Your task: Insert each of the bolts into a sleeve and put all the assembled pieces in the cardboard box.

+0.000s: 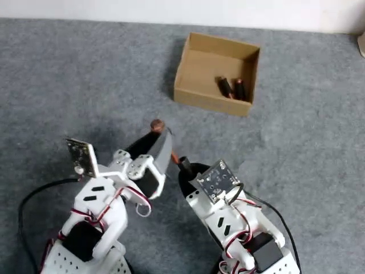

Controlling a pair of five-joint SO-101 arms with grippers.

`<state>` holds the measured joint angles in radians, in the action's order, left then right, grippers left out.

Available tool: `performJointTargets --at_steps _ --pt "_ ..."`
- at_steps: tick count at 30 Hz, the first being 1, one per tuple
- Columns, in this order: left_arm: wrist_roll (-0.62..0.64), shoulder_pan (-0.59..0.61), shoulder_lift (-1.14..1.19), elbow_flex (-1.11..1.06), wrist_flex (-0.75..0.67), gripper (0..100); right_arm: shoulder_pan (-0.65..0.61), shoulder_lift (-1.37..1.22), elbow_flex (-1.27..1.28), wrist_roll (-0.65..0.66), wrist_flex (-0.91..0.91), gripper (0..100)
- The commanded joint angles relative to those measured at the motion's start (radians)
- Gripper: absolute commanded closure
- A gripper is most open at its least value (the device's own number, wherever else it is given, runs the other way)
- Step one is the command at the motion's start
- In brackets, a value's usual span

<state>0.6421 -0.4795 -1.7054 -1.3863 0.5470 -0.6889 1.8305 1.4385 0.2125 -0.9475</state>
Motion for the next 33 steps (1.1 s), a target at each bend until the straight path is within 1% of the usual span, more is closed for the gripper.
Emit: performJointTargets --at_steps 1,5,10,13,16,18,21,23,33 --pt "0.003 -0.073 -0.008 -0.010 -0.034 100 -0.010 0.007 -0.033 -0.008 0.033 99.4" --pt "0.003 -0.093 -0.008 -0.031 -0.055 100 -0.010 0.007 -0.033 -0.008 0.035 99.4" --pt "0.003 -0.081 -0.008 -0.048 -0.101 100 0.015 0.007 -0.039 -0.008 0.035 99.4" --pt "0.005 -0.021 -0.008 -0.048 -0.146 100 0.039 0.007 -0.041 -0.008 0.035 99.4" --pt "0.089 0.056 -0.008 -0.048 -0.163 100 0.039 0.007 -0.041 -0.008 0.042 99.4" --pt "0.124 0.076 -0.005 -0.047 -0.164 100 0.038 0.007 -0.038 -0.011 0.082 99.4" --pt "0.124 0.061 -0.008 -0.047 -0.164 100 0.041 0.007 -0.025 -0.009 0.185 99.4" --pt "0.124 0.058 -0.008 -0.048 -0.164 100 0.042 0.007 -0.001 -0.009 0.216 99.4" --pt "0.129 0.058 -0.008 -0.048 -0.166 100 0.038 0.007 0.019 -0.009 0.220 99.4"
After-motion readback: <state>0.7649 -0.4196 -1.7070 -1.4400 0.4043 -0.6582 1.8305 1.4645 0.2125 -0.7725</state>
